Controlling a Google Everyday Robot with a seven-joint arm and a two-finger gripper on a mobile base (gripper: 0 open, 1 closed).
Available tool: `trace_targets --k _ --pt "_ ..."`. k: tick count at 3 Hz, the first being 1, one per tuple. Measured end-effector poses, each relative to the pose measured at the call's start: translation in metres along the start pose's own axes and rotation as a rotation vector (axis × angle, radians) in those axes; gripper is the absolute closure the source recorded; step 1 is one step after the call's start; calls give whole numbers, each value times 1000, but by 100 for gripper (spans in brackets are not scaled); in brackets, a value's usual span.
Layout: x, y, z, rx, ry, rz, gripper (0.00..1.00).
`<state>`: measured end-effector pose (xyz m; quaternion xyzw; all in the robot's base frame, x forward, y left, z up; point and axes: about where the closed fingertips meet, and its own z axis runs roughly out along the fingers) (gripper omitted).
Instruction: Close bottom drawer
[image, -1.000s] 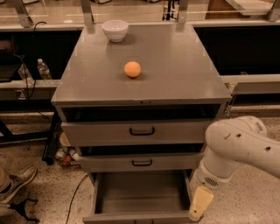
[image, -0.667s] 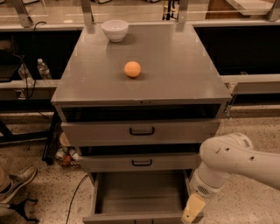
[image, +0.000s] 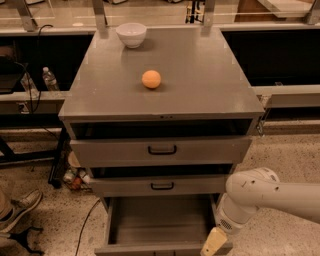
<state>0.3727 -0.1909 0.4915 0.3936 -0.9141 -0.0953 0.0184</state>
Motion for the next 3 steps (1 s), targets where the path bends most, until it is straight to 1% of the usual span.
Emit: trace_targets --k 1,2,3 --pt "4 -2 20 -13 40 27 0" --pt "13 -18 65 -37 89 101 0" --pt "36 -36 147 -143 124 216 19"
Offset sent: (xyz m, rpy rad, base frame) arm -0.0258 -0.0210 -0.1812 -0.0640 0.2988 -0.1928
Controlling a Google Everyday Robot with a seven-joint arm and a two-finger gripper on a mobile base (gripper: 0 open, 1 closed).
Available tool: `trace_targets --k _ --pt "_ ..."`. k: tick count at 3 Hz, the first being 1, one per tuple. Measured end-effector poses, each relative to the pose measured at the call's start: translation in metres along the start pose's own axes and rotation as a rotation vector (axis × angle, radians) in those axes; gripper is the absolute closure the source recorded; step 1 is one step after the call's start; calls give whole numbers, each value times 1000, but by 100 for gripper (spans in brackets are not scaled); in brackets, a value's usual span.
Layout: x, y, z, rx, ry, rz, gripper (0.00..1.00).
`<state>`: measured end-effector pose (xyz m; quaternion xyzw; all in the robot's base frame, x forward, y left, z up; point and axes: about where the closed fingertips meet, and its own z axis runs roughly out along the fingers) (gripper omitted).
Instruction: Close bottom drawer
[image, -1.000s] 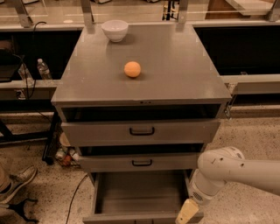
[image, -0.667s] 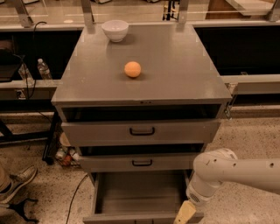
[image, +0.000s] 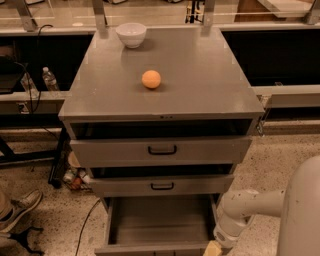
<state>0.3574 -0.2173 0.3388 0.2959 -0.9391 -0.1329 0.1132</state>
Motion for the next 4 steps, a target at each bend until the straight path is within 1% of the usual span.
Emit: trace_targets --k 1,2,3,4 --pt "6 -15 55 -84 0 46 43" --pt "5 -25 97 -144 -35 64 67" --pt "-6 -43 127 -157 -129 76 96" --pt "-21 -57 140 -154 -211 78 100"
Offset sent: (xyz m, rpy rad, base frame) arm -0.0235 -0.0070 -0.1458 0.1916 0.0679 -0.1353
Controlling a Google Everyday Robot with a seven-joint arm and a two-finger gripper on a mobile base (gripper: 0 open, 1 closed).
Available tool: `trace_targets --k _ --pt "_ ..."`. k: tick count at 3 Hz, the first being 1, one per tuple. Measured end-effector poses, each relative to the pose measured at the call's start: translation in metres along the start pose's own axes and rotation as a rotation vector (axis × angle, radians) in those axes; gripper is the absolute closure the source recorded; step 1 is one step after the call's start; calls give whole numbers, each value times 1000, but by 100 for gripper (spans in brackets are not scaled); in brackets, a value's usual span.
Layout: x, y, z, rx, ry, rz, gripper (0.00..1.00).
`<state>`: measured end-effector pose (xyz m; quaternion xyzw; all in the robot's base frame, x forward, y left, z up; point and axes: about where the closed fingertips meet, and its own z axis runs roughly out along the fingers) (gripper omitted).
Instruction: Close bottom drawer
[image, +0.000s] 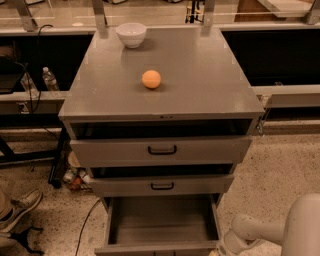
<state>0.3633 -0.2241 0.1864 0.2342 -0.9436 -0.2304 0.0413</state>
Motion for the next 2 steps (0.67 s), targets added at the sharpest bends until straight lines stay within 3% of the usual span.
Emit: trace_targets --k 1,2 --pt "-17 -12 17 -10 -63 0 100" --pt "-17 -12 17 -10 -63 0 100"
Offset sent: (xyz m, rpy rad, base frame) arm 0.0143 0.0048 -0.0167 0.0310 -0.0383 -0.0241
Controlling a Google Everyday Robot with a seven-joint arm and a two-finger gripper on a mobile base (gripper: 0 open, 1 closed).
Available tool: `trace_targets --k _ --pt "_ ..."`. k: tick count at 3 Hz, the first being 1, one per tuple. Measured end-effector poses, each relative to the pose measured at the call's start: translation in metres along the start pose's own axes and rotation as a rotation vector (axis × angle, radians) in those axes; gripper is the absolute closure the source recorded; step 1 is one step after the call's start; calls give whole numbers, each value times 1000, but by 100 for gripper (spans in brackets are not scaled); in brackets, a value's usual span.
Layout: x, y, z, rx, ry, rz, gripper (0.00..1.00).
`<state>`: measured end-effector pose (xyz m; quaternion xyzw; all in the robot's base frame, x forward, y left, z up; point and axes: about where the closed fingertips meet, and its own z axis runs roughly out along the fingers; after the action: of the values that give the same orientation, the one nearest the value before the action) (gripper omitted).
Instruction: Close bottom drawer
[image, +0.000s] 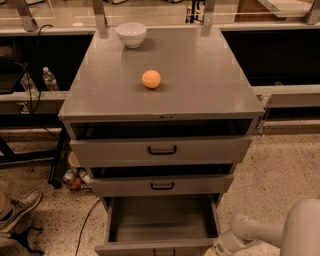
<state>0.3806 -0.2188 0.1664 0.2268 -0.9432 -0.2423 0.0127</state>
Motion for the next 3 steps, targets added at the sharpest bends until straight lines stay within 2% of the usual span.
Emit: trace_targets --k 1,3 --pt "-11 1 6 -12 -54 -32 100" --pt "-54 3 2 -1 -205 -159 100"
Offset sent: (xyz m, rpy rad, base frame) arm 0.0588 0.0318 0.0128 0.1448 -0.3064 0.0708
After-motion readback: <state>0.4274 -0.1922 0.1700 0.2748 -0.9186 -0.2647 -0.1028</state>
